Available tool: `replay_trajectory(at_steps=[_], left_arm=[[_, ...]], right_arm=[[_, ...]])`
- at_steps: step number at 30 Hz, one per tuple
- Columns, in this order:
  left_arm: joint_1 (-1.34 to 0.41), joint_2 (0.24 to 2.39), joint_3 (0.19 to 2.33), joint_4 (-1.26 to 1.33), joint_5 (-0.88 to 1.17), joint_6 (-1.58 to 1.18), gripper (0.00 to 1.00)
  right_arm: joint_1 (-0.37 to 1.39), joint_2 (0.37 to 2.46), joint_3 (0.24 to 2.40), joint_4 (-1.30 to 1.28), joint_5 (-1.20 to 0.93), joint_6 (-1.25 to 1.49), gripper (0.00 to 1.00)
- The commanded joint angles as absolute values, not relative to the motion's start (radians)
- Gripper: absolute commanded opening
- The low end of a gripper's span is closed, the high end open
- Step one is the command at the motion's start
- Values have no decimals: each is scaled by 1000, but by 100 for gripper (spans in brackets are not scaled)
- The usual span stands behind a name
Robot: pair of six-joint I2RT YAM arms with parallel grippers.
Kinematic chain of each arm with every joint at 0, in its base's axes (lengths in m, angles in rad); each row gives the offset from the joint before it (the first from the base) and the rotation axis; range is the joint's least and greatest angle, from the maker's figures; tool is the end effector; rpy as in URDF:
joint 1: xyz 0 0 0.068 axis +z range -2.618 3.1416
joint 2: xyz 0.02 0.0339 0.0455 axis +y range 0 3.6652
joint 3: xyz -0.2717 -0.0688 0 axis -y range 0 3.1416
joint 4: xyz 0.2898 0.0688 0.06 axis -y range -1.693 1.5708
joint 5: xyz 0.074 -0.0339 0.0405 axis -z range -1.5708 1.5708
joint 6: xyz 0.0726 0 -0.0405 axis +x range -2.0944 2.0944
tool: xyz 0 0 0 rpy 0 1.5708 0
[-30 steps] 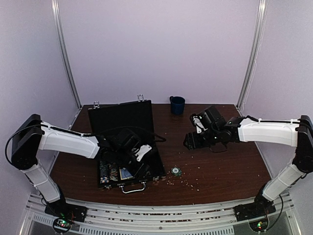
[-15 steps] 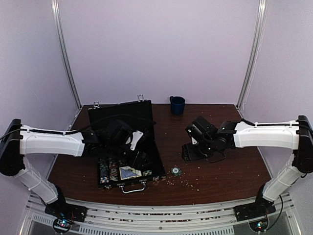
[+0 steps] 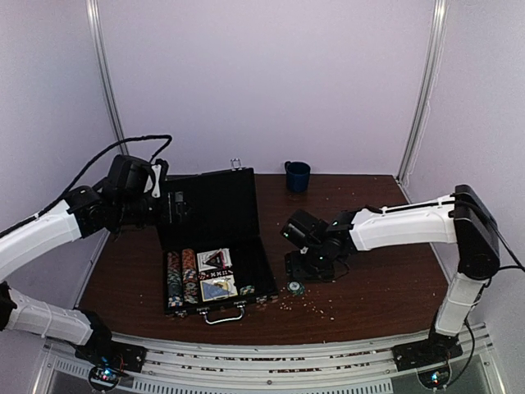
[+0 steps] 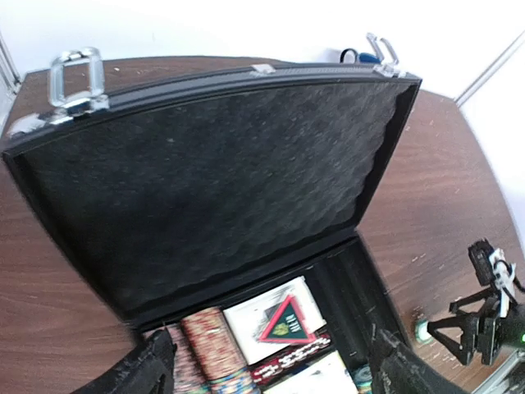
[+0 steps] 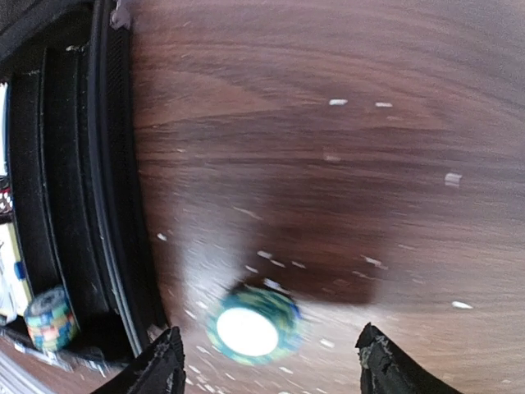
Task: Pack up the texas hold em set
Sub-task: Pick up the pile of poker chips from the pile of poker chips.
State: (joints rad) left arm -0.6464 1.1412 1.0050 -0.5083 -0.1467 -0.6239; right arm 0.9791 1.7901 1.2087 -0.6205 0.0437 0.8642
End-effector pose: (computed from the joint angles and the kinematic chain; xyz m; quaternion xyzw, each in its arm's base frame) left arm 0.2608 -0.1835 0.2930 -0.0227 0.8926 -0.2116 0.3976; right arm 0.2297 0.3361 0.1330 -0.0524 0.9814 0.1331 0.1279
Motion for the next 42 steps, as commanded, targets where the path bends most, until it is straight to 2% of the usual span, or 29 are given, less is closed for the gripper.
replay_trajectory(at_steps=[1, 6, 10, 26, 32, 42], left_arm=[[-634, 1126, 1047, -562, -136, -482, 84], [-633, 1159, 1079, -577, -82, -390, 84], [-631, 1180, 1099, -577, -20, -362, 84], [-625, 1231, 1079, -527, 59, -341, 84], [-616, 1218, 1067, -522, 49, -337, 84], [-612, 1210, 1054, -517, 62, -344, 84]], right_arm=[[1036, 1896, 1327, -647, 69, 970, 74], [1064, 2007, 1426, -728, 125, 1036, 75], [1072, 2013, 1462, -784, 161, 1077, 76], [1076, 1987, 1375, -814, 114, 1159, 74], [1078, 1935, 1248, -703, 79, 1199, 70], [1079, 2029, 1315, -778, 110, 1136, 64]])
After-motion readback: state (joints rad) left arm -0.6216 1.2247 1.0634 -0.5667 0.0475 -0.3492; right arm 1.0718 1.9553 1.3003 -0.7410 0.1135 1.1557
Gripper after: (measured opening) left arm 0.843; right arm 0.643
